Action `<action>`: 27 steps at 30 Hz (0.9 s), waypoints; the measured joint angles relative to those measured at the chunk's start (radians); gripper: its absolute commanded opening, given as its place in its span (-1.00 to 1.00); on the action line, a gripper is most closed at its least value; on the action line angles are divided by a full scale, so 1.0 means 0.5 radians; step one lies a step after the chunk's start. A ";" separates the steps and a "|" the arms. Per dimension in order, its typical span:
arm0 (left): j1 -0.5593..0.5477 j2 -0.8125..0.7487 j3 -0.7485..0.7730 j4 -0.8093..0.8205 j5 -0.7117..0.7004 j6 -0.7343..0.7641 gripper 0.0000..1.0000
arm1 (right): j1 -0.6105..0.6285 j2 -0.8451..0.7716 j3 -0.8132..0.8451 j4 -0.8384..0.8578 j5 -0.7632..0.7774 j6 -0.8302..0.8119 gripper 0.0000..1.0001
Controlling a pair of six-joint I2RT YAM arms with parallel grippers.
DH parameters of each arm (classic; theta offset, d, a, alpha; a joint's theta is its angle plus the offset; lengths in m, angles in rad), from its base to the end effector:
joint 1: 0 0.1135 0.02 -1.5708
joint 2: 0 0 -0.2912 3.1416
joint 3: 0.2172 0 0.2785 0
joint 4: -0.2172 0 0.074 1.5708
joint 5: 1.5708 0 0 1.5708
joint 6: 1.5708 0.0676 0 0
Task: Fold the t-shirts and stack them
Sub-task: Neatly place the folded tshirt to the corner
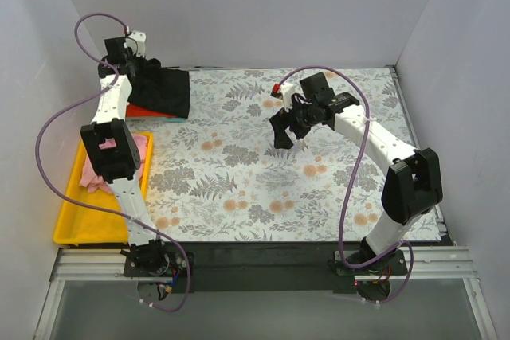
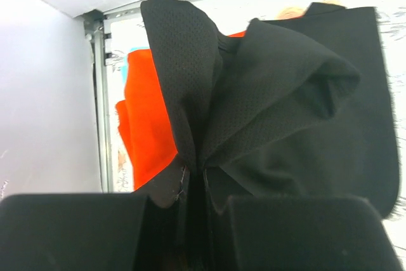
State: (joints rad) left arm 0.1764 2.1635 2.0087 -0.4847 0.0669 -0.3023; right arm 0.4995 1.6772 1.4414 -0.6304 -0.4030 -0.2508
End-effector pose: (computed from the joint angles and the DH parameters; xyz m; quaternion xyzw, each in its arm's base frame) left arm 0.5660 0.0963 0.2880 -0.1971 0.8711 -0.0581 0.4460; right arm 0.3539 0.2233 0.2941 -0.4012 0.8303 0.2283 0.3122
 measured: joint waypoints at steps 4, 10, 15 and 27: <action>0.051 0.050 0.032 0.010 -0.002 0.018 -1.00 | 0.000 0.013 0.000 -0.002 0.000 -0.001 0.97; 0.103 0.143 0.095 0.025 -0.012 0.068 -0.26 | 0.000 0.014 0.000 -0.007 0.000 -0.007 0.97; 0.169 0.314 0.304 0.028 -0.053 0.049 0.11 | 0.000 0.014 0.000 -0.038 0.009 -0.028 0.97; 0.366 0.369 0.529 0.050 -0.166 -0.159 0.26 | -0.046 -0.057 -0.023 -0.069 0.038 -0.035 0.97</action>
State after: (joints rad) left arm 0.3595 2.3478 2.2730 -0.4595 -0.0158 -0.3820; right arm 0.4767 1.6485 1.4300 -0.6651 -0.3840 -0.2684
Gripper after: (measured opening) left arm 0.629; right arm 0.984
